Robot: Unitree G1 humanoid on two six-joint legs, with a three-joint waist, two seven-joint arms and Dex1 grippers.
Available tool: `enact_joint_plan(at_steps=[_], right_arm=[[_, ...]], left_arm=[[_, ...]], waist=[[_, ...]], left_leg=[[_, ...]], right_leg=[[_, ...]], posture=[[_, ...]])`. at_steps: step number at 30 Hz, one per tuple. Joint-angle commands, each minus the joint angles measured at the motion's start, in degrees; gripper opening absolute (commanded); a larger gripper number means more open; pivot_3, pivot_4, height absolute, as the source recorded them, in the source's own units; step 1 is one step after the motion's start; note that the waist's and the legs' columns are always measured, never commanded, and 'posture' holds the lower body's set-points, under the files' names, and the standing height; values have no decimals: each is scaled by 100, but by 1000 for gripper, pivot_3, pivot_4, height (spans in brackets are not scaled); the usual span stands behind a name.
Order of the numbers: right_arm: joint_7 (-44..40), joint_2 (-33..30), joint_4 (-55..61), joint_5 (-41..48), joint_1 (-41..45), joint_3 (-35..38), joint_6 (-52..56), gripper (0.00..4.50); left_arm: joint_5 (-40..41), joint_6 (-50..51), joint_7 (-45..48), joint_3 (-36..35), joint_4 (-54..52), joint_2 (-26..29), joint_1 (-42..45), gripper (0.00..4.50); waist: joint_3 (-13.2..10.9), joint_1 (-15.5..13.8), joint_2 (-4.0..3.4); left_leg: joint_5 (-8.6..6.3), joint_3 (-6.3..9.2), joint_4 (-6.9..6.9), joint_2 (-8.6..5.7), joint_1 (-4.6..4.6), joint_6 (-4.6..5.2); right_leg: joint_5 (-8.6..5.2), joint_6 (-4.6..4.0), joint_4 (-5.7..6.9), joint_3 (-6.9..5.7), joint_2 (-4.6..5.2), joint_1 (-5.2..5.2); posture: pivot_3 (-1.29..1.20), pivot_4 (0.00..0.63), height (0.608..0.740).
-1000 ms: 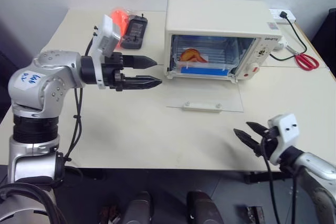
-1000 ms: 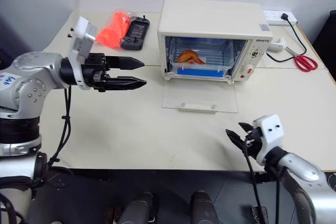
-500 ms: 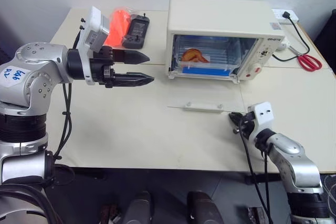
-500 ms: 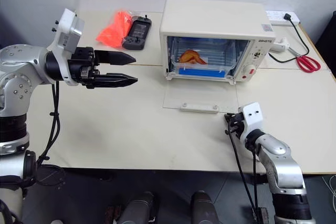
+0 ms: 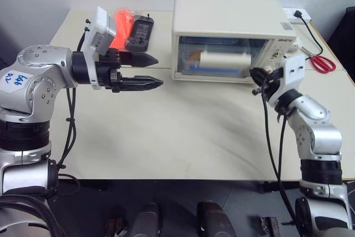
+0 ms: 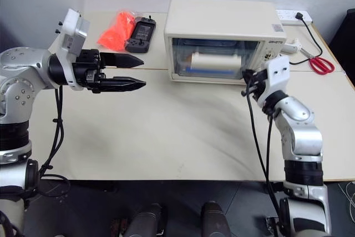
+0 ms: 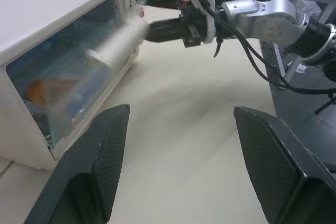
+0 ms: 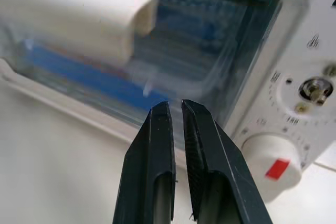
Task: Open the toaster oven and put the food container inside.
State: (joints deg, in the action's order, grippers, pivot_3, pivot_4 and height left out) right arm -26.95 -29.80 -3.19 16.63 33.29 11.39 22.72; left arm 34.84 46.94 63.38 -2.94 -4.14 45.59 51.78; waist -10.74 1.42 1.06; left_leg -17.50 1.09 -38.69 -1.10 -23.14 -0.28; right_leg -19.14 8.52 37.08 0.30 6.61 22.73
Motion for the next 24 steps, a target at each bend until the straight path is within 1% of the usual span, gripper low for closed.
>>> enact_joint_plan(at_steps=[1,3,7,8,9,13,15,17,20,24], right_arm=[[-248,-242,100,145,36,147,68,373],[-551,-502,406,386,-146,251,407,373],[-1177,-1302,1019,904,-700,723,1054,373],[-1413,-1575,1152,1095,-883,936,1247,761],[-1673,-1844,1276,1296,-1064,1157,1425,952],[-2540,-2781,1437,1999,-1648,2127,2126,2242],[-3171,-3258,1330,2182,-2020,2610,2318,2971],[-3745,-3580,1237,2170,-2432,2941,2251,3612],[-3999,-3767,1111,2107,-2710,3081,2172,3612],[-3970,-3723,1017,2053,-2671,2994,2053,3612]], left_arm=[[-15,-131,-82,-127,-1,12,26,3375],[1,-124,-110,-165,-20,42,-43,3375],[21,-108,-161,-271,-92,153,-218,3375],[32,-102,-165,-308,-86,185,-251,3375],[29,-114,-170,-338,-74,219,-282,3375],[-27,-229,-116,-384,15,363,-361,3375],[-42,-282,-74,-399,67,450,-380,3375],[-56,-338,-7,-413,98,538,-412,3375],[-37,-379,60,-434,138,620,-442,3375],[6,-388,80,-501,123,653,-458,3375]], waist=[[0,3,0],[0,8,-1],[-1,-6,-1],[-1,-4,-1],[-1,-15,-1],[-1,-15,-2],[-1,-10,-2],[-1,-9,-2],[-1,11,-2],[-1,0,-2]], left_leg=[[0,0,3,0,-1,0],[-2,-2,4,0,-5,3],[-3,-2,4,2,-8,6],[-4,-4,1,2,-8,7],[-4,-5,0,2,-8,8],[-5,-9,-7,4,-7,12],[-5,-10,-8,8,-3,13],[-6,-11,-7,13,-1,13],[-6,-15,-5,14,3,14],[-6,-16,-15,24,1,14]], right_leg=[[0,0,0,0,2,1],[0,0,-1,2,6,5],[0,0,-5,2,5,5],[0,0,-5,2,5,4],[0,0,-5,2,4,3],[0,0,-12,4,2,-5],[0,0,-16,3,0,-11],[0,0,-17,3,-2,-12],[0,1,-20,5,-4,-15],[0,1,-17,6,-1,-15]], posture=[[0,150,740],[0,150,740],[0,150,740],[0,150,740],[0,150,740],[0,150,740],[0,150,740],[0,150,740],[0,150,740],[0,150,740]])
